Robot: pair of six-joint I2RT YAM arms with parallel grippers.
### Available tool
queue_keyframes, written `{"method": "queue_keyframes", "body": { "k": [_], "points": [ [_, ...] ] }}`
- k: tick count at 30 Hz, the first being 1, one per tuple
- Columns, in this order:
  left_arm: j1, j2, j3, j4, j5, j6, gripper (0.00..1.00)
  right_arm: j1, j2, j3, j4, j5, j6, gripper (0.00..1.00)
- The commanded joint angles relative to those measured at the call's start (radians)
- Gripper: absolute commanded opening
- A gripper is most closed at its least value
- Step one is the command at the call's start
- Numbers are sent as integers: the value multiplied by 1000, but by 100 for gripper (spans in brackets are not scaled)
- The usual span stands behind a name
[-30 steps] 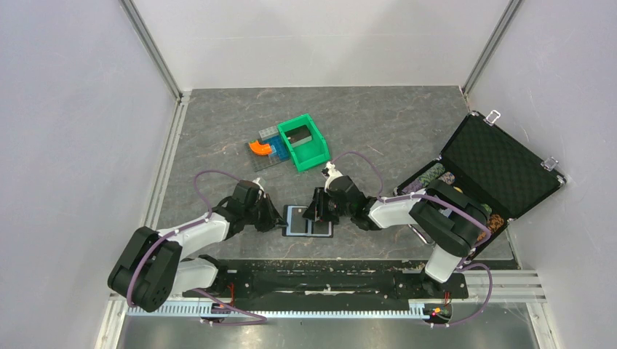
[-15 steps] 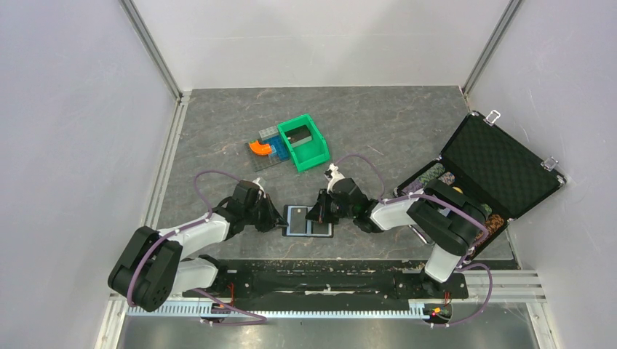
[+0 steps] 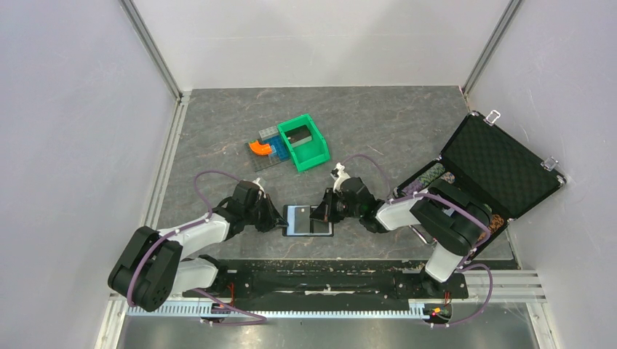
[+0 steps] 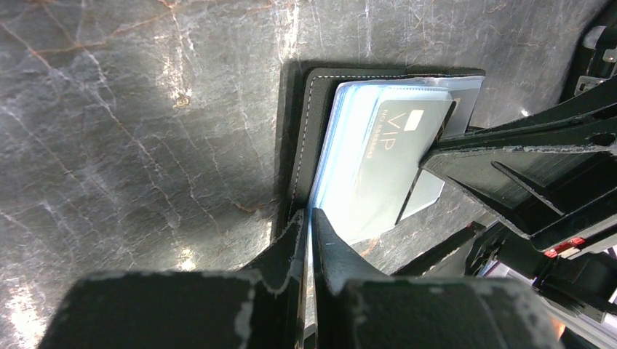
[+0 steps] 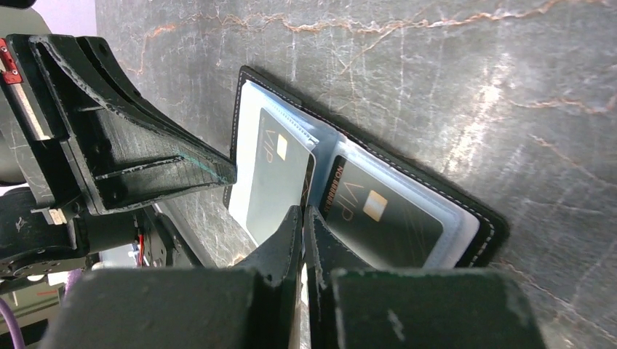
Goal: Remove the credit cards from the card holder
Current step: Remove the credit card from the card holder.
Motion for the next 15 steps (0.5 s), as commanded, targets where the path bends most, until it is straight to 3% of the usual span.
{"method": "queue_keyframes", "body": {
  "k": [1, 15],
  "points": [
    [-15, 27, -3, -37, -18, -4, 10, -30, -27, -29, 57, -42, -29, 0],
    [-14, 50, 4, -31, -11, -8, 10, -58, -31, -60, 214, -179, 24, 0]
  ]
}}
